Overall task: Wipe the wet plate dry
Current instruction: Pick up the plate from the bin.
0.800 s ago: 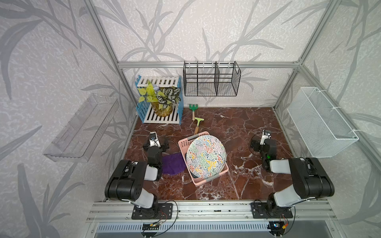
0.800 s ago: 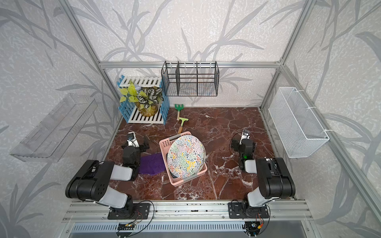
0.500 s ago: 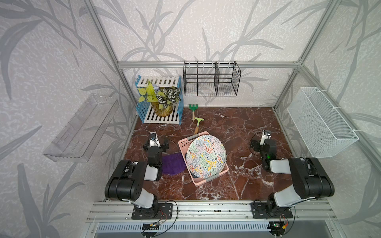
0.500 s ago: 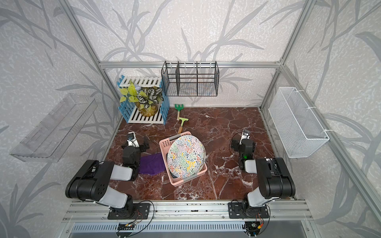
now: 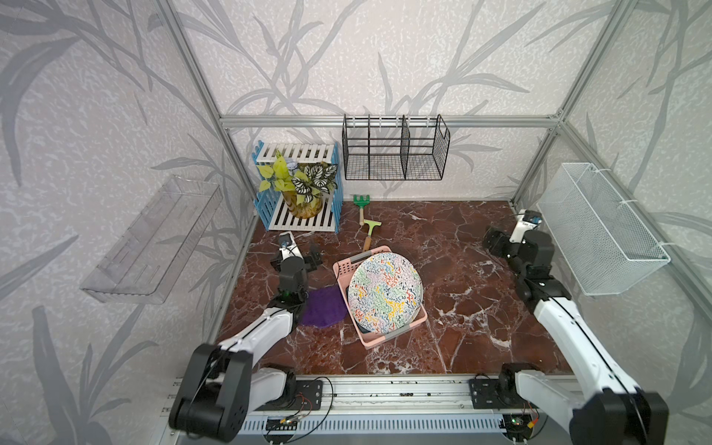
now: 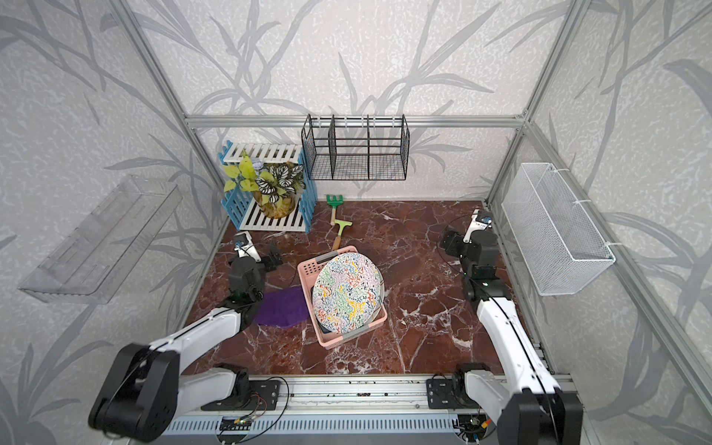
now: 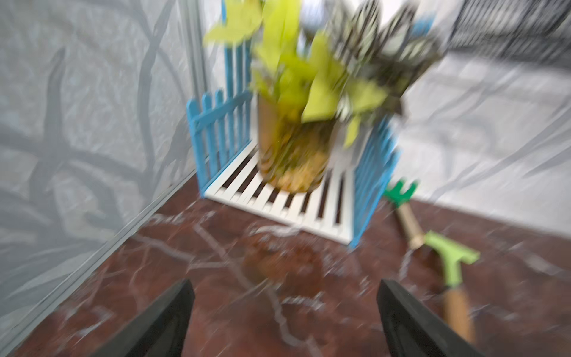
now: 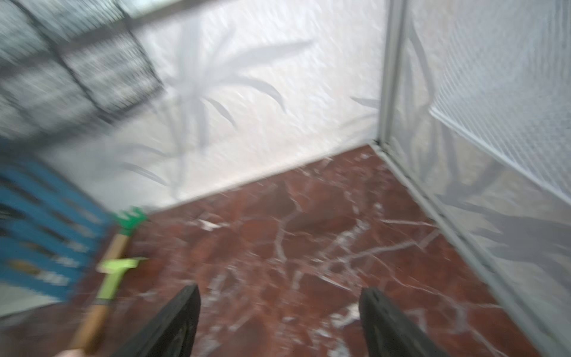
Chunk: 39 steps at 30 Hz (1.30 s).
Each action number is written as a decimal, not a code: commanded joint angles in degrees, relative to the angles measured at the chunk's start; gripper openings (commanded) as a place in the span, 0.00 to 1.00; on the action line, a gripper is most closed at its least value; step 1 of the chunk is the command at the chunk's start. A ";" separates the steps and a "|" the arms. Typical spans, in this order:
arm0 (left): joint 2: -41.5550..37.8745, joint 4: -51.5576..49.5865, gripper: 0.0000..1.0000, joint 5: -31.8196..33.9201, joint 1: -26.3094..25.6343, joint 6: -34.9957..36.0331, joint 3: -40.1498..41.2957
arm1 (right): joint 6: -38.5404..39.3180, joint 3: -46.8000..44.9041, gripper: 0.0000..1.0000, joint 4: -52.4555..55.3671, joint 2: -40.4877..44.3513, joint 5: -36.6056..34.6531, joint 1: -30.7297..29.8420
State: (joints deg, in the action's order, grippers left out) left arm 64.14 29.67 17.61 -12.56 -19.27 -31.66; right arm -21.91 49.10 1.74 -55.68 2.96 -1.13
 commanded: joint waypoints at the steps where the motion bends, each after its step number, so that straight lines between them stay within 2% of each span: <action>1: -3.54 -27.37 0.86 -13.32 -3.32 -21.96 -6.63 | -12.39 2.12 0.68 21.79 2.20 21.48 -2.43; 3: -1.89 -32.39 0.84 -21.00 -5.82 -23.99 -8.44 | -13.26 4.82 0.61 25.89 1.72 24.60 -5.89; 6: -1.07 -35.06 0.66 -26.33 -8.10 -27.69 -7.24 | -13.02 7.92 0.52 29.83 -1.18 23.90 -12.72; 9: -2.91 -34.43 0.47 -25.90 -8.99 -29.13 -4.50 | -12.45 9.36 0.44 30.00 -5.52 21.59 -18.51; 11: -3.54 -35.31 0.41 -24.92 -9.06 -29.08 -3.52 | -11.85 10.41 0.44 30.14 -9.07 19.66 -21.79; 15: -2.62 -35.91 0.41 -23.71 -9.07 -29.44 -1.50 | -10.98 10.67 0.45 27.89 -15.32 16.93 -25.14; 19: -0.32 -31.82 0.41 -26.84 -9.15 -29.91 0.50 | -12.57 10.75 0.30 22.62 -20.10 21.50 -26.78; 21: 0.36 -28.13 0.40 -28.97 -9.23 -30.41 1.45 | -12.98 10.91 0.27 21.15 -21.69 22.59 -27.88; 24: 1.30 -25.00 0.37 -30.47 -9.29 -30.45 1.59 | -13.45 11.52 0.27 19.42 -23.63 26.07 -29.12; 32: 4.22 -21.65 0.32 -33.41 -9.25 -28.99 0.91 | -15.17 11.60 0.32 16.86 -23.79 30.00 -30.69; 34: 4.16 -21.98 0.34 -32.60 -9.25 -28.69 0.69 | -15.43 11.20 0.34 17.11 -21.77 27.35 -30.69; 37: 2.17 -25.03 0.36 -28.97 -9.27 -27.97 0.29 | -15.67 9.30 0.43 19.92 -16.08 13.18 -30.69; 39: -0.05 -27.37 0.39 -26.15 -9.24 -27.86 0.56 | -16.48 7.29 0.47 20.66 -13.84 7.30 -29.75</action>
State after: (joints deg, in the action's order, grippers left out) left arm 67.24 4.64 -12.58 -21.65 -48.47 -30.52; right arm -37.36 57.98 21.15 -73.56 21.78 -31.59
